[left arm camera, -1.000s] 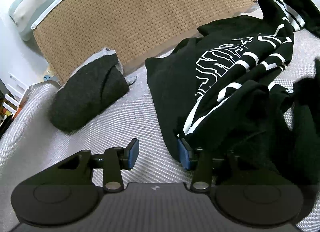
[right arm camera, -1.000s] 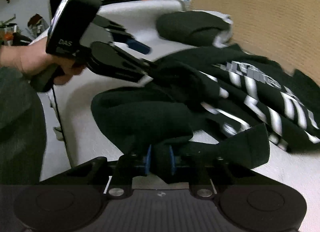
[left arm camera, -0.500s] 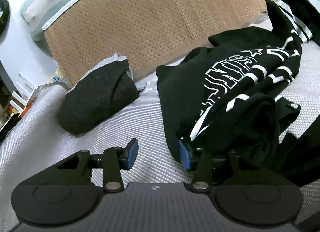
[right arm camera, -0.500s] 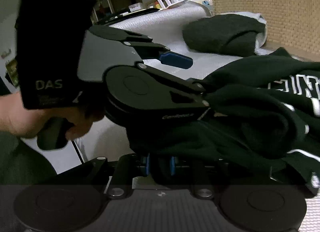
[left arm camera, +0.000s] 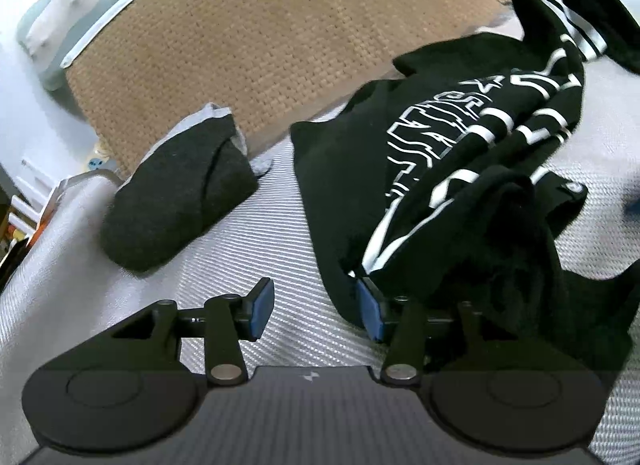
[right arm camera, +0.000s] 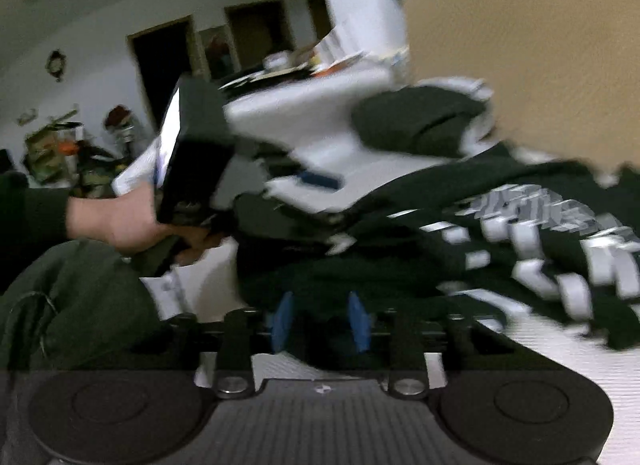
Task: Fold clothes
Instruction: 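Open the right tool and release the sleeve onto the shirt body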
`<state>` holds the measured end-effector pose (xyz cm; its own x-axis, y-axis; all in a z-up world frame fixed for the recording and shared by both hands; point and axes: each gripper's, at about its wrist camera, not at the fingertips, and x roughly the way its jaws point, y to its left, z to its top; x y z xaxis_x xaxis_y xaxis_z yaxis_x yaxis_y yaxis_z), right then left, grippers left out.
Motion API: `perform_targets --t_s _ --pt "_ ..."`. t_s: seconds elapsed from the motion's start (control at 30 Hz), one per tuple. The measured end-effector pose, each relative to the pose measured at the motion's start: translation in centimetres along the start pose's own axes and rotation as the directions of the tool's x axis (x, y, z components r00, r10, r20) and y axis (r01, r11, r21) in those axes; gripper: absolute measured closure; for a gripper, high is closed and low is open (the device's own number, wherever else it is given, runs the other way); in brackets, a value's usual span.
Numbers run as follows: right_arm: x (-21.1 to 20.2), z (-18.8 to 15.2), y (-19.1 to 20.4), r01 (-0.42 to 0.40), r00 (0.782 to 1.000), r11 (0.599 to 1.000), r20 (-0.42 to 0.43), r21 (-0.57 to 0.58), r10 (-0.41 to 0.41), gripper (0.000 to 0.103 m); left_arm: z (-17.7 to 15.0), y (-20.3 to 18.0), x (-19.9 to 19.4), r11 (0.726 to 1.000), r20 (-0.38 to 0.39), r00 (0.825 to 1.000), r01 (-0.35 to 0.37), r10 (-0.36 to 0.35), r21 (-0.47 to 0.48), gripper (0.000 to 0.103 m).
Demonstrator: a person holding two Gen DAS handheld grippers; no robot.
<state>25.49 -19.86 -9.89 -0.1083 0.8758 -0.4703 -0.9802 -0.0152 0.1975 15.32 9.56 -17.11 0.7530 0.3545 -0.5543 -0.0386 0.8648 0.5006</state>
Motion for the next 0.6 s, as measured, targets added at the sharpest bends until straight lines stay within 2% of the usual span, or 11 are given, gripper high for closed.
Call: perform_targets --t_s 0.1,0.2,0.3,0.47,0.6 --pt "-1.9 -0.3 -2.6 0.122 0.992 0.992 0.025 0.022 -0.122 0.06 0.0 -0.2 -0.1 1.0 -0.004 1.0 0.001 -0.001 0.021 0.053" --pt "-2.6 -0.4 -5.6 0.302 0.952 0.952 0.024 0.054 -0.304 0.06 0.1 -0.2 -0.1 1.0 -0.008 1.0 0.001 -0.001 0.027 0.053" --pt "-2.6 -0.8 -7.9 0.392 0.92 0.919 0.0 0.034 -0.392 0.06 0.0 -0.3 -0.1 0.999 -0.011 1.0 0.002 -0.002 0.037 0.053" --pt "-0.8 -2.2 -9.9 0.434 0.893 0.895 -0.084 -0.106 -0.443 0.06 0.1 -0.3 0.2 0.999 -0.019 1.0 0.001 0.0 0.038 0.053" --pt "1.1 -2.3 -10.0 0.401 0.906 0.908 -0.091 -0.122 -0.412 0.06 0.2 -0.5 0.5 0.999 -0.025 1.0 -0.006 0.007 0.049 0.054"
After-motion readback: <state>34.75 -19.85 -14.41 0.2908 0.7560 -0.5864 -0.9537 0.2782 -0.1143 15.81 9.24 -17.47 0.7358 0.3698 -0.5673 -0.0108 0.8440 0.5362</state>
